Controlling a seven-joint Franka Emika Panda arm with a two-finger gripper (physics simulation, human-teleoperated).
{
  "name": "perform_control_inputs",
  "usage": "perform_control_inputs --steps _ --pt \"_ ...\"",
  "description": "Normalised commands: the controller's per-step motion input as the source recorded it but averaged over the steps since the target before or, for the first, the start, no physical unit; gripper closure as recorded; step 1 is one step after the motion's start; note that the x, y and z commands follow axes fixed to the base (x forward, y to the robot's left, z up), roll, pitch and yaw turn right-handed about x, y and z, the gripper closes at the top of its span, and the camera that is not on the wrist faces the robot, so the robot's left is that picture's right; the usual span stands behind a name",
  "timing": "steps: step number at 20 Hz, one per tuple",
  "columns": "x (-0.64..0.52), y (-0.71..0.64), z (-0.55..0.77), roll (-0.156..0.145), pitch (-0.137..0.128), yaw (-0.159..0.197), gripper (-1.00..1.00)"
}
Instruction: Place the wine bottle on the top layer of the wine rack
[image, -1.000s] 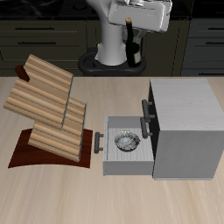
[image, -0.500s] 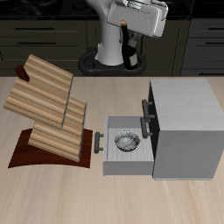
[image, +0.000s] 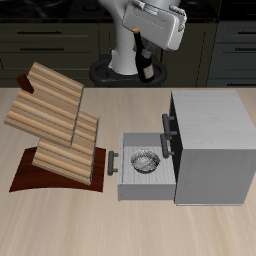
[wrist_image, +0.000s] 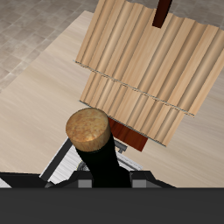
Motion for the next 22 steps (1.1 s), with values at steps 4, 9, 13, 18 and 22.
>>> perform_control_inputs --steps 4,9,13,18,22 --pt "0.13 -0.26 0.08 -0.022 0.020 -0.043 1.00" --pt "0.21 -0.35 0.14 -0.076 0.010 -0.027 1.00" --pt "0.23 -0.35 0.06 -0.072 0.017 -0.046 1.00" --pt "0.04 -0.24 0.02 -0.050 -0.005 -0.091 1.00" --pt "-0.02 -0.22 -0.06 -0.036 -0.002 -0.175 1.00"
